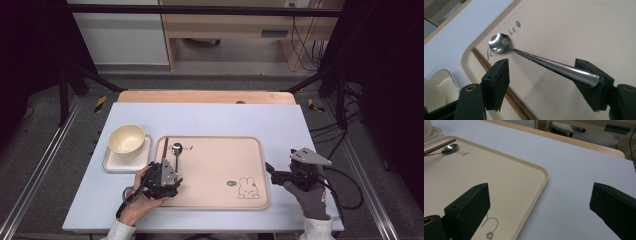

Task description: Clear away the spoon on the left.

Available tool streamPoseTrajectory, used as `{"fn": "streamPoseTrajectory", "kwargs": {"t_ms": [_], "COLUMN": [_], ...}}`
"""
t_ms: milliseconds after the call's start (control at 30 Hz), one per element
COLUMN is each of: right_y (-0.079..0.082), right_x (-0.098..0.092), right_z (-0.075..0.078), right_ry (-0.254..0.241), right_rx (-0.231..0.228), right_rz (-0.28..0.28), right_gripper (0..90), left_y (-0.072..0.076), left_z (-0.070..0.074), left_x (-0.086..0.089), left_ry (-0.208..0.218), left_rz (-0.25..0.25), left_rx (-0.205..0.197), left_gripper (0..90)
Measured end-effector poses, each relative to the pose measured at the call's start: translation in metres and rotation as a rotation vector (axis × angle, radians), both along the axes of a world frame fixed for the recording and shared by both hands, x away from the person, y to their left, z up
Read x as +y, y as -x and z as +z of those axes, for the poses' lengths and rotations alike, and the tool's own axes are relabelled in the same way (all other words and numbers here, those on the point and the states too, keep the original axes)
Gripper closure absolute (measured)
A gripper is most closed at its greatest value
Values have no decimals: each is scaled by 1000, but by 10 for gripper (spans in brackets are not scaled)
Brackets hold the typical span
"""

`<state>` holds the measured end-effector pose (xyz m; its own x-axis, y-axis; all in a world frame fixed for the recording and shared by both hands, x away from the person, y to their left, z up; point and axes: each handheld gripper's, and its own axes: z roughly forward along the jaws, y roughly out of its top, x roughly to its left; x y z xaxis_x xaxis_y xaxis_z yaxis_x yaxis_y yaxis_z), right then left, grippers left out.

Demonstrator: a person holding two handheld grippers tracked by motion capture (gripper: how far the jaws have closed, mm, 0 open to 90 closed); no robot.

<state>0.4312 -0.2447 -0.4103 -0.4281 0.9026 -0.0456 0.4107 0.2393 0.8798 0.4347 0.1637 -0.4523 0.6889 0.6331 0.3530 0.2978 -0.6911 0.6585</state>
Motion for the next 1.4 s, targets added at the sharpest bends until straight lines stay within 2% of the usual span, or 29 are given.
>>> {"fn": "streamPoseTrajectory", "kwargs": {"t_ms": [433,667,1033,1233,1400], "right_y": [0,0,0,0,0], "right_x": [0,0,-1,0,-1], "right_z": [0,0,0,-1,0], "right_ry": [2,0,3,11,3], "right_rx": [-1,1,5,10,12], "right_rz": [0,1,6,13,21], "right_gripper": [33,32,23,18,13], "left_y": [-1,2,3,3,2], "left_z": [-4,1,13,20,25], "left_x": [0,1,14,27,39], "left_ry": [-19,4,82,126,182], "left_rz": [-13,-29,-2,35,73], "left_rx": [52,66,58,47,36], "left_gripper": [234,221,217,215,218]}}
